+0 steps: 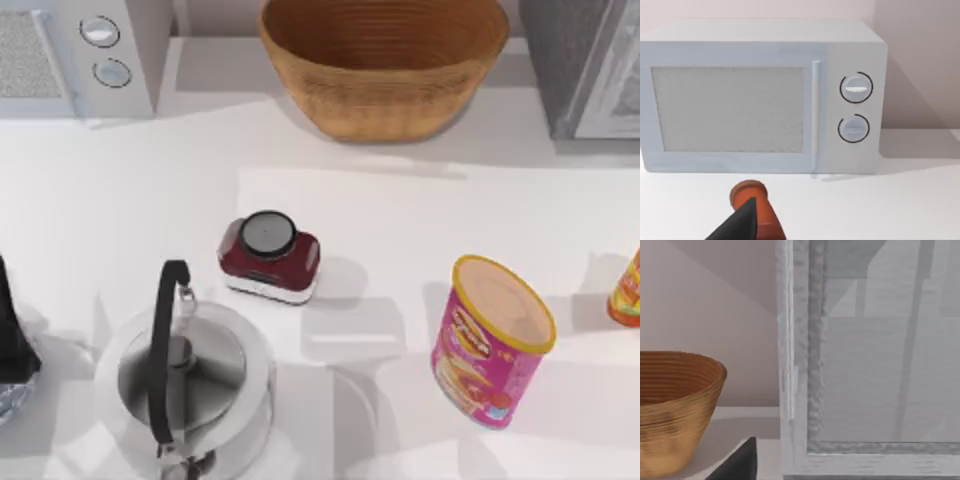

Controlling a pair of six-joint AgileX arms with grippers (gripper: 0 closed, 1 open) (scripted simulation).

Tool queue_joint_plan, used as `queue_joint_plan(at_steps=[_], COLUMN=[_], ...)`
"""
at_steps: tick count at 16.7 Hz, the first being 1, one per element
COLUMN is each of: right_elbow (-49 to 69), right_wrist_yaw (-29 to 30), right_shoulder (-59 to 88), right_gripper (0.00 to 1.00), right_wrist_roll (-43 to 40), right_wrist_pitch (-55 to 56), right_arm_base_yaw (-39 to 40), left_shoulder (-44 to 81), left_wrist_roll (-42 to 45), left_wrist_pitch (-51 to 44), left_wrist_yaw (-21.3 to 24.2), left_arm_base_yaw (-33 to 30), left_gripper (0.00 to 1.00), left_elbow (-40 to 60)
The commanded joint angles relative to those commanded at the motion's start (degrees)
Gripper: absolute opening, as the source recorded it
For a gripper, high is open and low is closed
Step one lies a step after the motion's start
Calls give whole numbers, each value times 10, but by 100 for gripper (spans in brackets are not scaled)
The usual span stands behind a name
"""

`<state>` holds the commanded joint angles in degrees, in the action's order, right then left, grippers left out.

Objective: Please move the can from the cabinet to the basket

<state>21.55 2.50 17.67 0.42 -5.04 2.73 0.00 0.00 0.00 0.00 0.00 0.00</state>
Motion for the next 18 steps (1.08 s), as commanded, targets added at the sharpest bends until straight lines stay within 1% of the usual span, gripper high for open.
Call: queue_joint_plan(at_steps=[9, 12, 15, 18], right_elbow=[495, 637, 735, 780], right_wrist_yaw=[57, 72, 82, 87], right_shoulder=[375, 477, 549, 582], right_gripper=[100, 100, 100, 100], right_wrist_roll=[2, 3, 4, 5], right_wrist_pitch=[-125, -157, -179, -188], right_arm_base_yaw=[49, 63, 73, 78], left_shoulder=[0, 0, 0, 0], left_wrist_roll=[0, 0, 0, 0], left_wrist_pitch=[0, 0, 0, 0], left_wrist_yaw=[0, 0, 0, 0], left_arm_base_yaw=[0, 0, 0, 0], left_gripper=[100, 100, 100, 100], left_elbow=[0, 0, 0, 0])
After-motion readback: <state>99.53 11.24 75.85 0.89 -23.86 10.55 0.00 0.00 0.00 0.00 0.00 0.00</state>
